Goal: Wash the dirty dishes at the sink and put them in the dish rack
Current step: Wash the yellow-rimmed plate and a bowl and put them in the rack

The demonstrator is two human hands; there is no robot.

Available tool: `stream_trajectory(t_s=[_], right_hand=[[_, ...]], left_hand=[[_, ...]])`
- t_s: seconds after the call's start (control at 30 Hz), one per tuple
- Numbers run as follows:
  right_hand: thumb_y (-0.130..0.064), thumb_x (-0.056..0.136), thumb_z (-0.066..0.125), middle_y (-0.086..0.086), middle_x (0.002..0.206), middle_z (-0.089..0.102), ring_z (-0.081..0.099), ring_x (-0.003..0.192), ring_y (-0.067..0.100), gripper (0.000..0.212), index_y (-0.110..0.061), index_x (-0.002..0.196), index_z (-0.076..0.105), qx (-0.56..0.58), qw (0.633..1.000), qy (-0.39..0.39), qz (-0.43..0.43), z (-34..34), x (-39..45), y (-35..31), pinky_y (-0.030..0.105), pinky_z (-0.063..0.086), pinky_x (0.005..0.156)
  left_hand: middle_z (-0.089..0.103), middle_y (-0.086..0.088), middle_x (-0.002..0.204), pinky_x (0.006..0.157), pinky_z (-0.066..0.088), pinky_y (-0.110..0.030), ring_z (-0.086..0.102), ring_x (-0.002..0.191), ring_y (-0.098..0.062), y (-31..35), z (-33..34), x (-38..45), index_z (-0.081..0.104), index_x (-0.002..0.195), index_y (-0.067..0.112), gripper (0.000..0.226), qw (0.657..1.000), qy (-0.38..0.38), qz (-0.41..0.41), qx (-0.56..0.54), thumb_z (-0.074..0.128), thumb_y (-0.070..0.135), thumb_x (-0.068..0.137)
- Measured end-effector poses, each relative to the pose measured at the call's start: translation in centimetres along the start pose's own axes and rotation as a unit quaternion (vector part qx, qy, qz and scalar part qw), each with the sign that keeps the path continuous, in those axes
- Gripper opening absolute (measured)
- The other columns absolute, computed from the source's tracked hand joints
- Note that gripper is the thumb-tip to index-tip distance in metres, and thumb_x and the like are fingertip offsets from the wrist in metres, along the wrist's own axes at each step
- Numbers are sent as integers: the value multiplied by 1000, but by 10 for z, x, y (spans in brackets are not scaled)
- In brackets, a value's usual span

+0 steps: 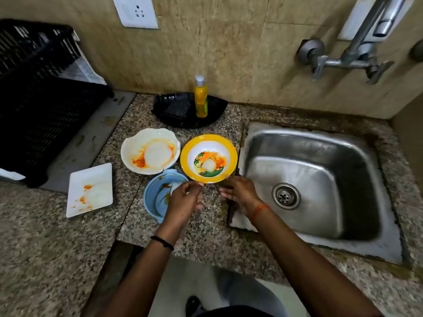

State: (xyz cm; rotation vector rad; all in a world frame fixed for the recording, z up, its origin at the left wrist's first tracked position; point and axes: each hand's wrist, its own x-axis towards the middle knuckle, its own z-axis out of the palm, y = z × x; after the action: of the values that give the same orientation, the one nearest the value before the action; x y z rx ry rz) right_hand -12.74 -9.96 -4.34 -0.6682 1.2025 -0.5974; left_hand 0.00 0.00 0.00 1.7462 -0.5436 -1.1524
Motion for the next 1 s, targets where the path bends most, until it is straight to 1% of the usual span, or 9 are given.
stream_trajectory(t_s=[0.1, 0.23, 0.37, 0.5, 0.63, 0.8, 0.87, 0.93, 1.0], right_hand=[[-13, 96, 55, 20, 96, 62, 63, 70, 25, 13, -2, 91, 59, -28, 999, 31, 0, 4, 21, -16, 28, 58, 56], [-7, 94, 58, 17, 99, 60, 63, 89, 32, 21, -12, 74, 53, -59, 997, 43, -2, 6, 40, -29, 42, 58, 71], [-4, 93, 58, 15, 106, 61, 63, 93, 32, 4, -7, 93, 56, -97, 995, 14, -9, -1, 48, -33, 43, 56, 70], [-3, 94, 57, 16, 114, 62, 64, 100, 35, 17, -4, 110, 56, -96, 995, -11, -16, -14, 52, -36, 35, 57, 57], [-5, 94, 57, 17, 114, 64, 67, 87, 27, 27, -1, 121, 56, -58, 996, -50, -44, -29, 39, -64, 35, 61, 60], [-4, 93, 58, 11, 85, 68, 70, 59, 16, 9, -12, 90, 60, -63, 992, -77, -83, -49, 15, -114, 32, 61, 58], [-5, 93, 59, 16, 87, 68, 71, 59, 19, 3, -8, 94, 60, -63, 992, -72, -82, -62, 8, -123, 34, 61, 61], [-6, 92, 61, 21, 91, 67, 70, 62, 23, 15, -1, 106, 58, -62, 993, -45, -86, -78, 3, -131, 35, 61, 62], [-12, 92, 62, 22, 87, 68, 70, 62, 25, 21, 1, 108, 57, -61, 995, -14, -84, -94, -2, -140, 35, 61, 61]], left_hand=[[58, -31, 112, 74, 54, -40, 60, 97, -44, 6, 14, 21, 59, 112, 3, 35, 999, 34, -4, -42, 63, 31, 91], [56, -12, 129, 81, 51, -35, 61, 98, -17, 22, 26, 30, 48, 133, 8, 41, 991, 98, -9, -87, 57, 24, 95], [55, -8, 132, 87, 46, -33, 55, 114, -20, 30, 28, 30, 46, 135, 9, 43, 985, 133, -15, -108, 55, 24, 96], [62, -4, 121, 79, 48, -24, 61, 98, -5, 40, 28, 32, 52, 127, 10, 31, 983, 167, 18, -74, 52, 20, 98], [60, 1, 114, 95, 44, -38, 54, 108, -18, 48, 31, 44, 54, 125, 11, 35, 984, 173, 43, -29, 57, 28, 95], [65, -8, 112, 78, 53, -35, 64, 91, -18, 73, 50, 65, 55, 130, 11, 37, 992, 44, -1, -116, 52, 29, 98], [67, -10, 117, 71, 58, -33, 66, 93, -22, 82, 62, 75, 56, 128, 13, 33, 989, -5, -26, -148, 51, 27, 98], [68, -12, 115, 58, 56, -27, 66, 85, -23, 90, 80, 84, 61, 122, 14, 30, 988, -34, -32, -147, 51, 30, 98], [74, -7, 100, 65, 50, -32, 68, 74, -19, 95, 100, 91, 66, 106, 16, 24, 985, -61, -52, -155, 51, 32, 98]])
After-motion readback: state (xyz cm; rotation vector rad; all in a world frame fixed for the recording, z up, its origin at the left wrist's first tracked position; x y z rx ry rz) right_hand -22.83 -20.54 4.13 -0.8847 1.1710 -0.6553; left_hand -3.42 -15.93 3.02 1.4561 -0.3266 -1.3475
